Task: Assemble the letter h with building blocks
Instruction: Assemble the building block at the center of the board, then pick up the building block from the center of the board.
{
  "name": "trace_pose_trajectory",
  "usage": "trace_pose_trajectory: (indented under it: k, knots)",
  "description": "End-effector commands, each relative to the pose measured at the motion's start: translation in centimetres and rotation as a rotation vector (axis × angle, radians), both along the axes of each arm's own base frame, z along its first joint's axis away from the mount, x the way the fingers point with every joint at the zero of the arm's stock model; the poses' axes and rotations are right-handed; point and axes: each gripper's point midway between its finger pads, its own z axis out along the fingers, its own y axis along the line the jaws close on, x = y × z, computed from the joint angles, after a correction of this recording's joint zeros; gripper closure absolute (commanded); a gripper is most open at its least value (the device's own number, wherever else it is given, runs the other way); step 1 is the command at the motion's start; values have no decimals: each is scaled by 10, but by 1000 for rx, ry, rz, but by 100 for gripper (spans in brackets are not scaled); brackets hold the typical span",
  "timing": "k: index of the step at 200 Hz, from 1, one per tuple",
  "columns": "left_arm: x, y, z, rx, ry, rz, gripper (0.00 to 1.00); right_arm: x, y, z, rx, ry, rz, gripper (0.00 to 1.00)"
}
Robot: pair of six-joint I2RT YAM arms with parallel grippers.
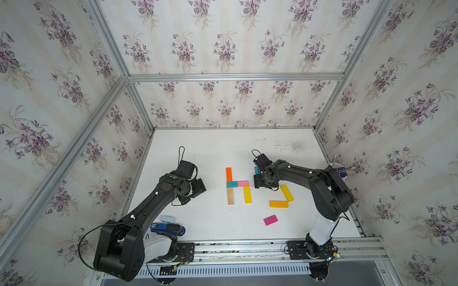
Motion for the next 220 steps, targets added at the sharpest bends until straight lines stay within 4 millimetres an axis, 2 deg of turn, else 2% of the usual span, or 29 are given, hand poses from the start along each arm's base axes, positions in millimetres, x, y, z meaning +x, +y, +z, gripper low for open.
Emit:
trace_pose_trajectory:
  k: [1, 32, 57, 84, 113, 129, 143, 180, 198, 220]
  knots:
    - [1, 0, 1, 0, -2, -2, 14, -2, -8, -2, -35, 10, -11, 21]
    - [-1, 1, 0, 3, 1, -2, 14, -3, -4, -3, -16, 13, 4, 21]
    - [-1, 1, 0, 5, 1, -3, 14, 1, 1, 7, 7, -7, 24, 20]
    - [0, 1, 1, 4, -1, 0, 14, 5, 2, 26, 16, -46, 27, 14]
    - [0, 1, 3, 2, -5, 1, 14, 2, 7, 57, 49, -98, 38, 10]
    - [-1, 2, 5, 4, -10, 3, 14, -17, 11, 72, 49, -106, 58, 10]
    - [-1, 3, 9, 8, -22, 8, 14, -44, 13, 76, 44, -94, 84, 10]
    - [1, 5, 9, 18, -30, 8, 14, -124, -7, 54, 114, 18, 66, 10]
    - [2, 3, 6, 9, -22, 6, 14, -147, -5, 54, 186, 44, 64, 8]
    - [3, 2, 8, 8, -27, 5, 14, -166, -17, 35, 154, 112, 32, 7]
